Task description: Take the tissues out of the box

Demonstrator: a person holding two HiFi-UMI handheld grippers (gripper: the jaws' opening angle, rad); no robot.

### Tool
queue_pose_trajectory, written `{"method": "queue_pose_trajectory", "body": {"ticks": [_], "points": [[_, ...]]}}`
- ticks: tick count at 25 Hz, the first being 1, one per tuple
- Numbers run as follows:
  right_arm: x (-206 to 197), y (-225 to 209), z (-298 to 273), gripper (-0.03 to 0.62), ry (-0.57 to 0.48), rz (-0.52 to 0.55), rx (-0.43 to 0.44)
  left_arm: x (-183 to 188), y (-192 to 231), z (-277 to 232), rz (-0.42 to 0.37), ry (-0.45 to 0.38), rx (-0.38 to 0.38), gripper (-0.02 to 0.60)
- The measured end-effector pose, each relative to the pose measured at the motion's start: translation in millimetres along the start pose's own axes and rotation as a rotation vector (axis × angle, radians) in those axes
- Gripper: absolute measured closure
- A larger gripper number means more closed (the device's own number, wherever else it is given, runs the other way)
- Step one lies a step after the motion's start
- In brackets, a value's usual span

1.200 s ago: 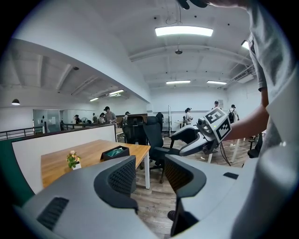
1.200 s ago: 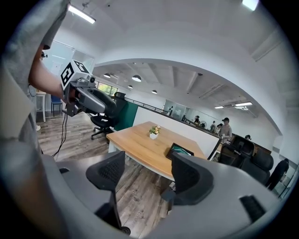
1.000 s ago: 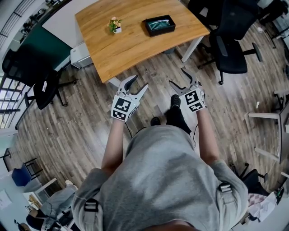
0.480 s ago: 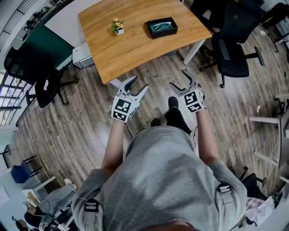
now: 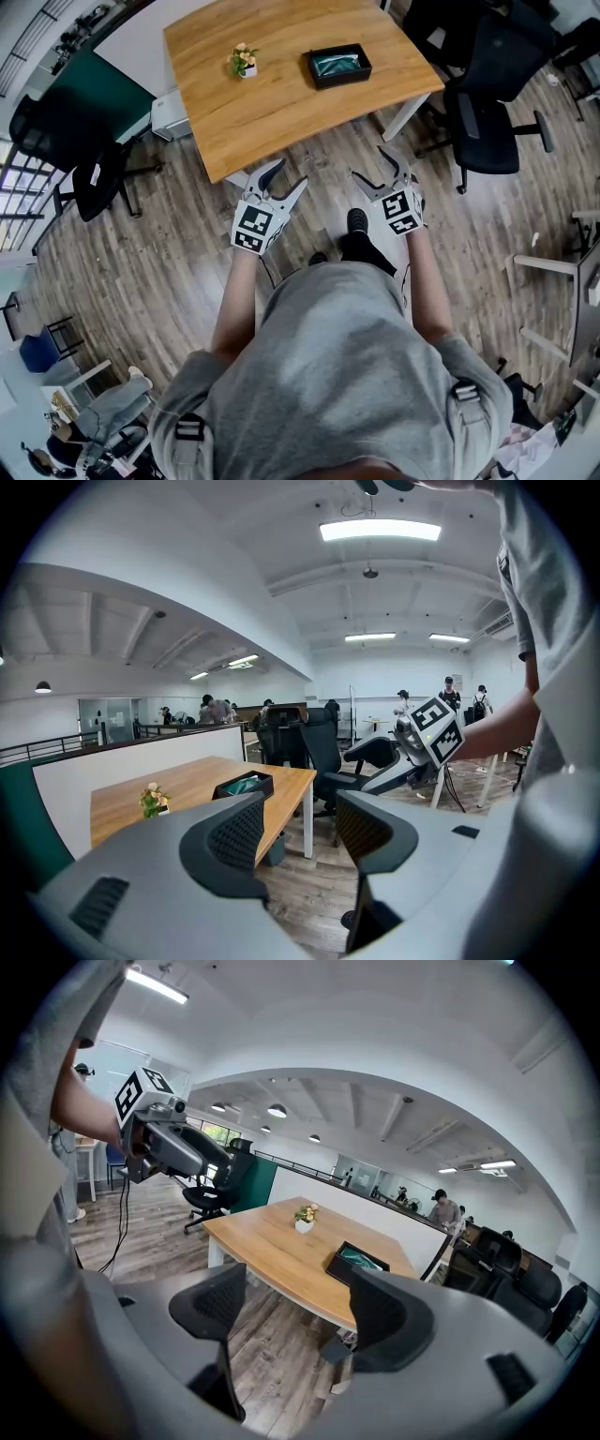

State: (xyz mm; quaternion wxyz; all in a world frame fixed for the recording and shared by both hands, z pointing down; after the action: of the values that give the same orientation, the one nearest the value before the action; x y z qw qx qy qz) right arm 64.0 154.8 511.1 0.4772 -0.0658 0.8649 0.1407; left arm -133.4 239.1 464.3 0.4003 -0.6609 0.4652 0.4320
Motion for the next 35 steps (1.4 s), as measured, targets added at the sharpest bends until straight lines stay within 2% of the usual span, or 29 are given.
{"method": "queue_pose_trajectory", "body": {"ticks": [12, 35], "points": [[-1.5, -79.8, -15.9, 0.237, -0.009, 0.008, 0.038, 24.9, 8.9, -64.6, 0.012, 0.029, 0.052, 0.341], [-53.5, -199.9, -16.8, 0.248, -0.019, 0.031, 0.155, 47.8, -34.7, -169.6, 0.054, 0.083, 0.143, 0.341]]}}
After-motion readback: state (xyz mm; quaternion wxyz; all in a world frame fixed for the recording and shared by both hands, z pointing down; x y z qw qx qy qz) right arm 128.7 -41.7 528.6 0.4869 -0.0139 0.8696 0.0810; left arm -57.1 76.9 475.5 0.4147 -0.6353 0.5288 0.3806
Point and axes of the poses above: the fingertips, and each gripper's own axes: z backward along the fingers, y to its left, x out of its top, the point moved 5 cm from there along z, backward along the fingers, and after that the axes turned 15 degrees about x, right-handed, at the moved point
